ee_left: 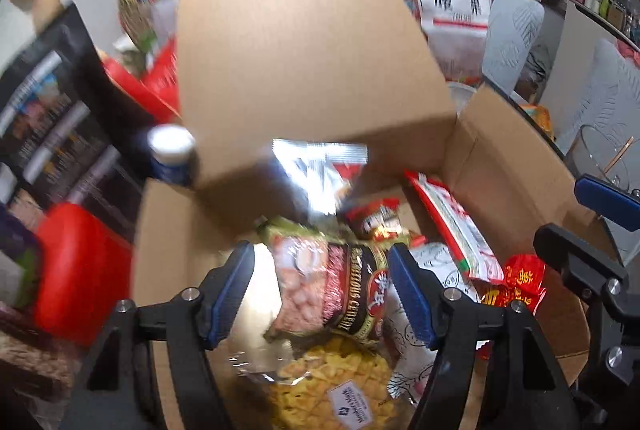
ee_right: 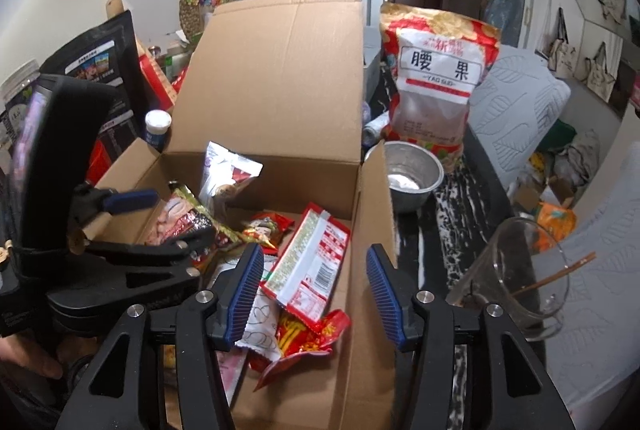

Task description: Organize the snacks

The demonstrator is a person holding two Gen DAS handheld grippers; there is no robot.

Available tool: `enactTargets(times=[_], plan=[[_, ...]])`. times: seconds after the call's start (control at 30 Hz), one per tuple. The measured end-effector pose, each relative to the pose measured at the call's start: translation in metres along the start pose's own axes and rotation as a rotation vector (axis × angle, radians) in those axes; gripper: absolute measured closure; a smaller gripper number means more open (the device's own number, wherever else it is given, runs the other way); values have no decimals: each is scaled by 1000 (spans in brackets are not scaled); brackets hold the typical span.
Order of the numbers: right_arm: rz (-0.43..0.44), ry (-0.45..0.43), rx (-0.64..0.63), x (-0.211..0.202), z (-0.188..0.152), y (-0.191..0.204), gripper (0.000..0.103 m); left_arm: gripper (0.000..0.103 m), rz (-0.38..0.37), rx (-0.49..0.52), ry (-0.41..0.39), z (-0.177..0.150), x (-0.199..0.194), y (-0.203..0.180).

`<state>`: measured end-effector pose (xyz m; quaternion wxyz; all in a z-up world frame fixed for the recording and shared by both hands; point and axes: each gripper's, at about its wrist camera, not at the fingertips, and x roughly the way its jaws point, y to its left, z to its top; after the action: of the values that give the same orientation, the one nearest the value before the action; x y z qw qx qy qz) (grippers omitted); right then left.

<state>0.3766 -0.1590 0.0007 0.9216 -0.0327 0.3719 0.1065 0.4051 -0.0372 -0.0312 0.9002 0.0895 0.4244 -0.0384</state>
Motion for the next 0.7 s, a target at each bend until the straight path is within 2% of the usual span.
enactTargets(times=[0.03, 0.07, 0.33, 0.6, 0.7], plan=[[0, -2, 1, -2, 1, 1, 49, 24, -7, -5, -7, 1, -3, 1], [4, -6, 4, -4, 1, 0, 49, 24, -19, -13, -13, 3, -7, 4], [21, -46, 25, -29, 9, 0, 49, 24, -7, -36, -64, 9, -39, 8], [15, -124, 21, -76, 14, 6, 49, 24, -22, -49, -172, 8, -95, 10], [14, -164, 17, -99, 12, 10, 42, 24, -25, -54, -208, 5, -115, 11]])
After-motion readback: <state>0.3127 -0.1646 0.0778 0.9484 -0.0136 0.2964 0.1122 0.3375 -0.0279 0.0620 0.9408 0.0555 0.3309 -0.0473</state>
